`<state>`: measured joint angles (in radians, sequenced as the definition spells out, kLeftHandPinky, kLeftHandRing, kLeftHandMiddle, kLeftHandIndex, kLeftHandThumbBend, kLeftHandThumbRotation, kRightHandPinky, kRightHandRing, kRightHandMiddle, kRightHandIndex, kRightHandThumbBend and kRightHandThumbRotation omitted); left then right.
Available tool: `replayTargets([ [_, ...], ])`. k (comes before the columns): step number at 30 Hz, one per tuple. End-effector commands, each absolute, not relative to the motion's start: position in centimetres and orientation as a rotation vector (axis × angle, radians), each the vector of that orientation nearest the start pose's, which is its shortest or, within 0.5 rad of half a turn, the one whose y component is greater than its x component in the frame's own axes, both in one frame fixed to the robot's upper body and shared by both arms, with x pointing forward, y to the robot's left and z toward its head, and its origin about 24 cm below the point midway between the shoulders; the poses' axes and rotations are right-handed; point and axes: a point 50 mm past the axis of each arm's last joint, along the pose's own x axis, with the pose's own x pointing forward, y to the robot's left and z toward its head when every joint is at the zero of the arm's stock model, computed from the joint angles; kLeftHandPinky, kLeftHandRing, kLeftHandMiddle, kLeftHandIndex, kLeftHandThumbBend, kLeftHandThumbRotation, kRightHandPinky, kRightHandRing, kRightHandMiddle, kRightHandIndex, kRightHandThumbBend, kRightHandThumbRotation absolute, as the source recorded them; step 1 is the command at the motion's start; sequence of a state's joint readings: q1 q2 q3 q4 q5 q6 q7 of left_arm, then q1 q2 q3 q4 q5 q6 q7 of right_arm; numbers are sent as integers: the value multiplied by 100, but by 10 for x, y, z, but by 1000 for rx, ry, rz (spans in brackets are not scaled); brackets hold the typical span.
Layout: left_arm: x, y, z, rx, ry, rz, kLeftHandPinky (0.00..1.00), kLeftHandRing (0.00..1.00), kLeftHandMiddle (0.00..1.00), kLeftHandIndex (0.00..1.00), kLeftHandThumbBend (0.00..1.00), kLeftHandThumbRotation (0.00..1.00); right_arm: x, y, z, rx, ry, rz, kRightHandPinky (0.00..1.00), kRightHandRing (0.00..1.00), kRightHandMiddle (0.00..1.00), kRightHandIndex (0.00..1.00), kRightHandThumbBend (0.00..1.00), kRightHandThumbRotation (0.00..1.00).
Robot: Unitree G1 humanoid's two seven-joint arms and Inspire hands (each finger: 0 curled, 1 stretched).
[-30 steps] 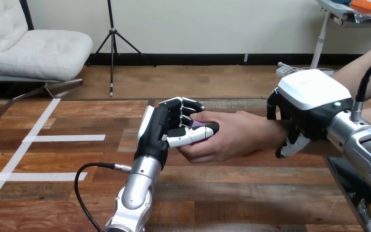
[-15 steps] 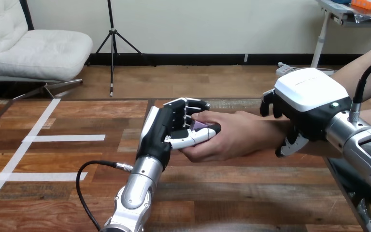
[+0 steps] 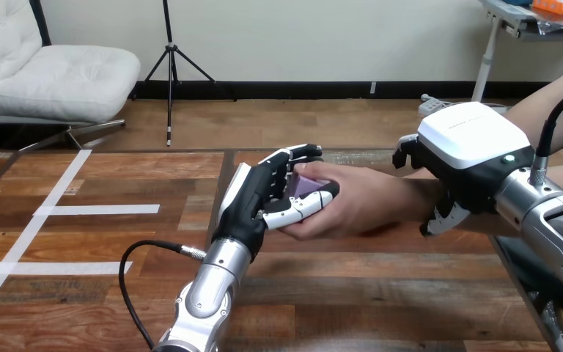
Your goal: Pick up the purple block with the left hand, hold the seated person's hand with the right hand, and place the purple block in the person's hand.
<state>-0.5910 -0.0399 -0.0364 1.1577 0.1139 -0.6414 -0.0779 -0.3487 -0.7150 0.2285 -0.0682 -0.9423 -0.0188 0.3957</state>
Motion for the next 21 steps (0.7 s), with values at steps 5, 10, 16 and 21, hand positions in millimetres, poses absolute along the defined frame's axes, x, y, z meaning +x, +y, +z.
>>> replayTargets([
  [5,332,45,46,113,-211,-473,64,73,76,77,73,31,306,-201,166,-1759,-188,245,58,65,70,72,80,0],
  [10,332,45,46,105,-209,-479,60,71,76,76,71,31,306,-202,166,-1763,-194,245,58,65,70,72,79,0],
  [16,332,46,45,104,-206,-479,57,69,75,75,69,31,306,-202,165,-1757,-193,245,57,65,70,71,79,0],
  [21,331,46,45,110,-208,-482,55,68,75,73,67,29,306,-202,165,-1749,-199,246,57,64,70,71,80,0],
])
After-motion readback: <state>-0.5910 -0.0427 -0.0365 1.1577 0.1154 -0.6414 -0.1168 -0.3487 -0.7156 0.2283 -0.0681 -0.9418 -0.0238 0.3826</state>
